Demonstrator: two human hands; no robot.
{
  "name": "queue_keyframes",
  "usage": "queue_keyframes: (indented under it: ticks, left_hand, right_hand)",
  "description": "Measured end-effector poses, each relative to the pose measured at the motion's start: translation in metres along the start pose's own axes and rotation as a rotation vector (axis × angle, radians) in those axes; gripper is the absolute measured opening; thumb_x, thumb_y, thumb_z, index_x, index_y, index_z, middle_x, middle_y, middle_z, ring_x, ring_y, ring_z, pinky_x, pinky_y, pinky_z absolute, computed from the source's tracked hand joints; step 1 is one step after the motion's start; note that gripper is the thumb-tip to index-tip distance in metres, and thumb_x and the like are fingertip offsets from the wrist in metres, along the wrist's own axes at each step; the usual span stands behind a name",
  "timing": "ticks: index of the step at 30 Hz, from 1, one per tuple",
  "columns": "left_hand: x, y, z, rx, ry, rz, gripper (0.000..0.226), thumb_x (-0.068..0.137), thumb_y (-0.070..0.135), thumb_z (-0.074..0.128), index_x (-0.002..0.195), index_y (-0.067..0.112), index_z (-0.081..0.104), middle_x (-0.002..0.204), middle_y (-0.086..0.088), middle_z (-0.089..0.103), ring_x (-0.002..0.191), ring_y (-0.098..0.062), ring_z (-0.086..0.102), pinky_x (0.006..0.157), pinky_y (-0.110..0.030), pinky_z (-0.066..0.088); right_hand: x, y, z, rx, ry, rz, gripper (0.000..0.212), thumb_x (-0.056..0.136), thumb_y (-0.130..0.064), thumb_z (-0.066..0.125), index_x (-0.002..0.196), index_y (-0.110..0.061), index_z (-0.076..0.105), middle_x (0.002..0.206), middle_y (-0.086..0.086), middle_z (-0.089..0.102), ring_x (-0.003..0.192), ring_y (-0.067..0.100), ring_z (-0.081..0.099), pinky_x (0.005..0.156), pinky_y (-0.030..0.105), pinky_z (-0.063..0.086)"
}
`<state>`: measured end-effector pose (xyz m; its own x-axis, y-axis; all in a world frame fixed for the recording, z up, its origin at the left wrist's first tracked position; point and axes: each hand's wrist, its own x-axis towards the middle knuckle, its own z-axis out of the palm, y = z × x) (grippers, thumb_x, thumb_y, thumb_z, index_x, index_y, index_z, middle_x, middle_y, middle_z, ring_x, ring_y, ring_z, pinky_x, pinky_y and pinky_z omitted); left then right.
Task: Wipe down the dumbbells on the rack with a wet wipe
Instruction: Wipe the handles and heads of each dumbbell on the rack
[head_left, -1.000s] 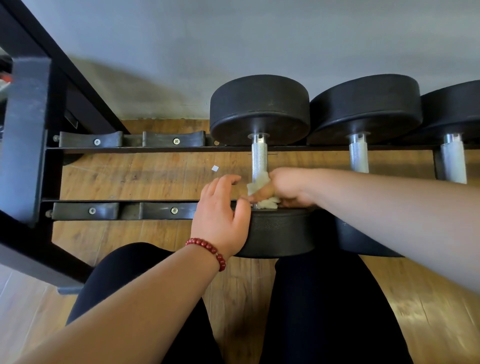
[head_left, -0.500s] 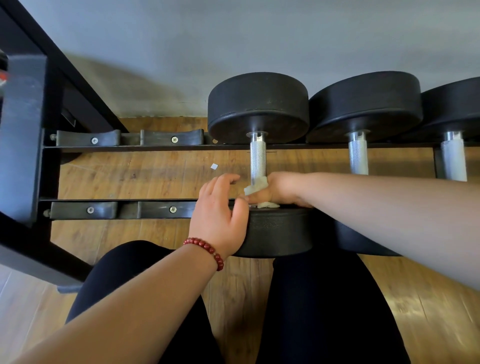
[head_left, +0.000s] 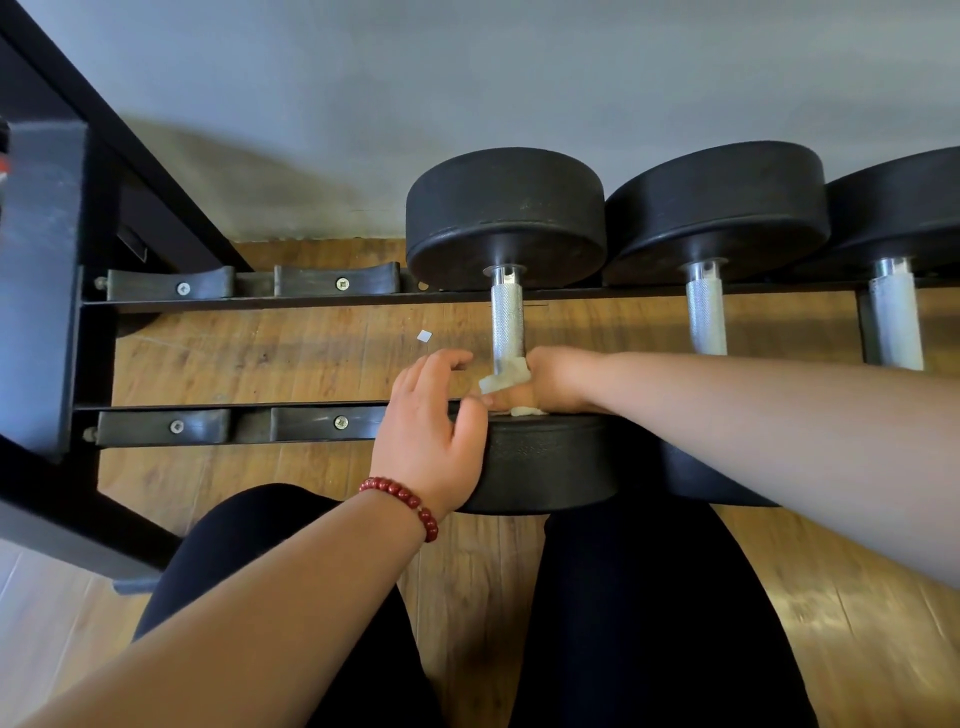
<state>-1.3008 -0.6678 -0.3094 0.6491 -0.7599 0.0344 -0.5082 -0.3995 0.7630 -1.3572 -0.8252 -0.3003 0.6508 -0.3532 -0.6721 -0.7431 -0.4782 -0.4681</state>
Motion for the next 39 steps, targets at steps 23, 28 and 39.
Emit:
queue_keyframes:
  ticks: [23,28,39]
  left_hand:
    - [-0.017,-0.046,0.011,-0.442,-0.011,-0.08,0.045,0.081,0.056,0.045,0.106,0.024,0.064,0.104,0.006,0.065,0.101,-0.007,0.059,0.086,-0.019,0.043]
    - [-0.016,-0.047,0.011,-0.445,-0.007,-0.064,0.041,0.082,0.055,0.045,0.106,0.027,0.063,0.107,0.005,0.066,0.103,-0.009,0.06,0.089,-0.023,0.044]
    - [-0.017,-0.047,0.011,-0.455,-0.003,-0.078,0.035,0.081,0.055,0.045,0.101,0.031,0.062,0.103,0.006,0.065,0.1,-0.01,0.059,0.086,-0.026,0.045]
  right_hand:
    - [0.002,0.011,-0.007,-0.024,-0.074,0.047,0.063,0.076,-0.061,0.07,0.122,-0.018,0.064,0.114,-0.001,0.064,0.102,0.017,0.058,0.093,0.031,0.045]
    - [0.007,0.0,0.007,0.025,0.094,0.044,0.076,0.077,-0.069,0.062,0.134,-0.018,0.056,0.114,-0.004,0.057,0.096,0.014,0.051,0.083,0.027,0.037]
    - [0.012,0.0,0.009,0.019,0.062,0.065,0.082,0.074,-0.069,0.065,0.137,-0.019,0.053,0.126,0.001,0.059,0.1,0.016,0.052,0.085,0.028,0.038]
